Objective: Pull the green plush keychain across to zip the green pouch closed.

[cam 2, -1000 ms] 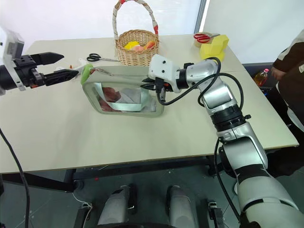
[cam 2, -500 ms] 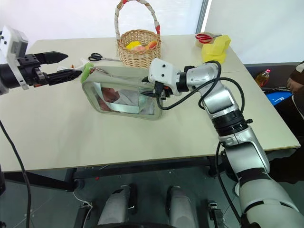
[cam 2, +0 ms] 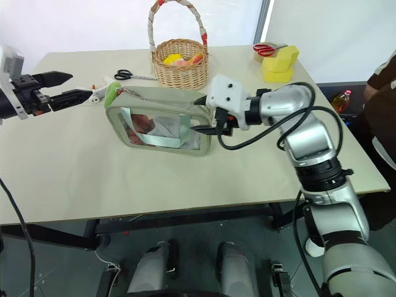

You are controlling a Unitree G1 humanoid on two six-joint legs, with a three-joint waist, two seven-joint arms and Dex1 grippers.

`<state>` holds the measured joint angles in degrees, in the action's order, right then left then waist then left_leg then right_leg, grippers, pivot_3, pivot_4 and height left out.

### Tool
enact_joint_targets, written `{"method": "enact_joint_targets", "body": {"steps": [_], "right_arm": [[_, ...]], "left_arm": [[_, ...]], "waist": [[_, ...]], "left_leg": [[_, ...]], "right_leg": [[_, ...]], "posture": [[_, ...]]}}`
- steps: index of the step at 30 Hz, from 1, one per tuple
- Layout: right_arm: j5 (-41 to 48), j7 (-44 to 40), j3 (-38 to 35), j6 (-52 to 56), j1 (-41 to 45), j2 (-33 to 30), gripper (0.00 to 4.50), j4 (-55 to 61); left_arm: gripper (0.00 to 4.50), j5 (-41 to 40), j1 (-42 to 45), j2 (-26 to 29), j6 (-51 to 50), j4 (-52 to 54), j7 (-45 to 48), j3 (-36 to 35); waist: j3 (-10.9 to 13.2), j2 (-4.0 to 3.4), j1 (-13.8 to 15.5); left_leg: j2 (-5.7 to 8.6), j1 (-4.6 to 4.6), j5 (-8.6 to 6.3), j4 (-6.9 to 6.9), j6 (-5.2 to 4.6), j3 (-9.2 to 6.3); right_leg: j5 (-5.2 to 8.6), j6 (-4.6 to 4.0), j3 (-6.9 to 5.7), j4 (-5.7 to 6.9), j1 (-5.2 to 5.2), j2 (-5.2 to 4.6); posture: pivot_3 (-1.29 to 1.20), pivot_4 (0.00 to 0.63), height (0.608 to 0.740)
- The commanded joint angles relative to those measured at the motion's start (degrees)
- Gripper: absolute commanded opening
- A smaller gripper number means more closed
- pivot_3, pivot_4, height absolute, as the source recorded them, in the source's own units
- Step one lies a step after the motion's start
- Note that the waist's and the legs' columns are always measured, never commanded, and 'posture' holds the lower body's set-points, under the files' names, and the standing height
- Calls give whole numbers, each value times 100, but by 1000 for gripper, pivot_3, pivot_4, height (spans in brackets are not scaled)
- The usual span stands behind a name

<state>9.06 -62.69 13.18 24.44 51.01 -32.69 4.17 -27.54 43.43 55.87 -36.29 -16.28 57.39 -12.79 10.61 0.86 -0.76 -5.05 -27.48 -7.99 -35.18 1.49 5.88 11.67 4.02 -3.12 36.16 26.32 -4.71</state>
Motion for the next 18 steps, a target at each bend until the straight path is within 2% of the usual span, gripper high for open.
{"method": "enact_joint_targets", "body": {"steps": [1,5,6,11,18], "right_arm": [[-123,157,13,-213,71,72,2309,-81],[-87,117,68,-244,54,101,308,-27],[-96,106,85,-272,21,84,73,20],[-238,20,178,-552,-151,-96,73,96],[-167,64,109,-478,-81,-15,73,125]], "left_arm": [[4500,121,214,-52,266,-200,42,14],[4500,144,387,-347,274,-399,-66,69],[4500,137,411,-441,252,-426,-91,71],[4500,199,381,-782,251,-402,-178,112],[4500,348,443,-1024,378,-628,-211,261]], "waist": [[0,0,9],[-2,4,31],[-2,3,27],[-2,3,10],[-2,3,0]], "left_leg": [[0,-1,0,-2,0,0],[1,-5,1,-6,-1,0],[1,-5,1,-6,-1,0],[1,-2,3,-6,-5,0],[0,0,8,-6,-13,-1]], "right_leg": [[0,0,0,0,0,0],[0,1,-1,-3,-5,-1],[0,1,-1,-3,-7,-1],[0,2,-1,-1,-7,0],[-1,3,0,2,-6,2]], "posture": [[0,150,740],[0,150,740],[0,150,740],[0,150,740],[0,150,740]]}}
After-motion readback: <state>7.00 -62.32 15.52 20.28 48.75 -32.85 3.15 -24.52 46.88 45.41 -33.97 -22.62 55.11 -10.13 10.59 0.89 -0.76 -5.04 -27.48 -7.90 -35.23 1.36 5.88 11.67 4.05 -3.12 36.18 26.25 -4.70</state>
